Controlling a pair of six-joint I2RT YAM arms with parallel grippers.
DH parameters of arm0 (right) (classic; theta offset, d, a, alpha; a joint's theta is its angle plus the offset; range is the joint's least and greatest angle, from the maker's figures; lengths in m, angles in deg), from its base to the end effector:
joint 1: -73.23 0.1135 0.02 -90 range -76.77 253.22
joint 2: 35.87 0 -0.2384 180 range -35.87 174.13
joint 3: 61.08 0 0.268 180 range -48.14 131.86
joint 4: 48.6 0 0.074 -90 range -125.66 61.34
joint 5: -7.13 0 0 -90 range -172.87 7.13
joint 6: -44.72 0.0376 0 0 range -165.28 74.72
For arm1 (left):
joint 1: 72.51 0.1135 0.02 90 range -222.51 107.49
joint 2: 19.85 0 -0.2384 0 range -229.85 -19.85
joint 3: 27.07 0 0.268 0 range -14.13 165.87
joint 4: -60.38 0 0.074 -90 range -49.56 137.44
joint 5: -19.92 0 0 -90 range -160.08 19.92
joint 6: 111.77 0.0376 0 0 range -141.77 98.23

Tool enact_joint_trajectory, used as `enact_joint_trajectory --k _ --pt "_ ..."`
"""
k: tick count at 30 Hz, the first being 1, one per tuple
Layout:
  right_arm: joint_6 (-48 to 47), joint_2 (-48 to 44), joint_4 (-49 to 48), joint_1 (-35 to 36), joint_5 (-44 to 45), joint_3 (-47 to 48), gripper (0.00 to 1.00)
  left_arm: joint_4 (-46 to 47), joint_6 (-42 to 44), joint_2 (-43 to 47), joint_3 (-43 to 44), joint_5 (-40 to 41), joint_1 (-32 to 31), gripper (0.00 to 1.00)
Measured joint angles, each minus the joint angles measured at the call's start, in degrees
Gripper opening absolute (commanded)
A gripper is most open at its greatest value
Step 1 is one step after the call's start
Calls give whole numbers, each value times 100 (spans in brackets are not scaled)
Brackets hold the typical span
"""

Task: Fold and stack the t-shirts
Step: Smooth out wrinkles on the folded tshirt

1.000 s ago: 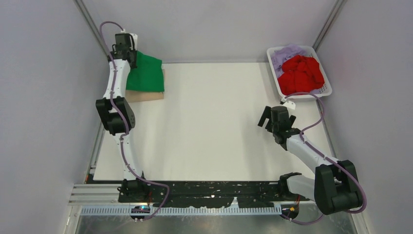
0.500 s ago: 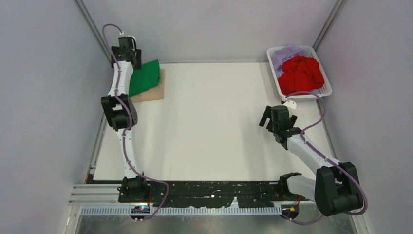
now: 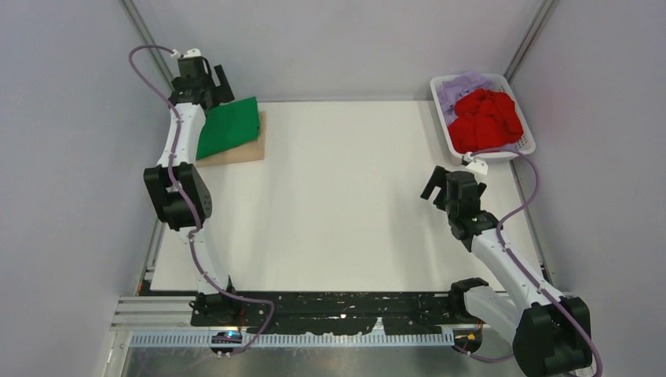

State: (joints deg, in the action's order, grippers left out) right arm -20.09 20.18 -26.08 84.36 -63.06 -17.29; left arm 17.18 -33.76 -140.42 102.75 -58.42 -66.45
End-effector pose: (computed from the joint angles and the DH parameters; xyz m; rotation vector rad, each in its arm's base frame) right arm 0.2366 0.0336 0.1920 0.4534 2.0886 -0.0062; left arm 0.4941 0.0601 0.3000 -0.4528 2.1057 0.1601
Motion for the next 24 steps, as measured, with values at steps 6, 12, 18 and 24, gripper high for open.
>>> enact_joint_trajectory --k 6,12,18,24 --pt "24 -525 -9 0 -310 -92 95 765 -1279 468 -688 -1615 -11 100" --pt "20 -870 17 0 -496 -225 95 1099 -2538 -748 -603 -2658 -20 100" --pt "17 -883 22 0 -498 -258 95 2594 -3504 -796 -2181 -3112 -31 100" --pt "15 -778 33 0 -514 -258 96 3563 -4009 -621 -2771 -3252 -4 100"
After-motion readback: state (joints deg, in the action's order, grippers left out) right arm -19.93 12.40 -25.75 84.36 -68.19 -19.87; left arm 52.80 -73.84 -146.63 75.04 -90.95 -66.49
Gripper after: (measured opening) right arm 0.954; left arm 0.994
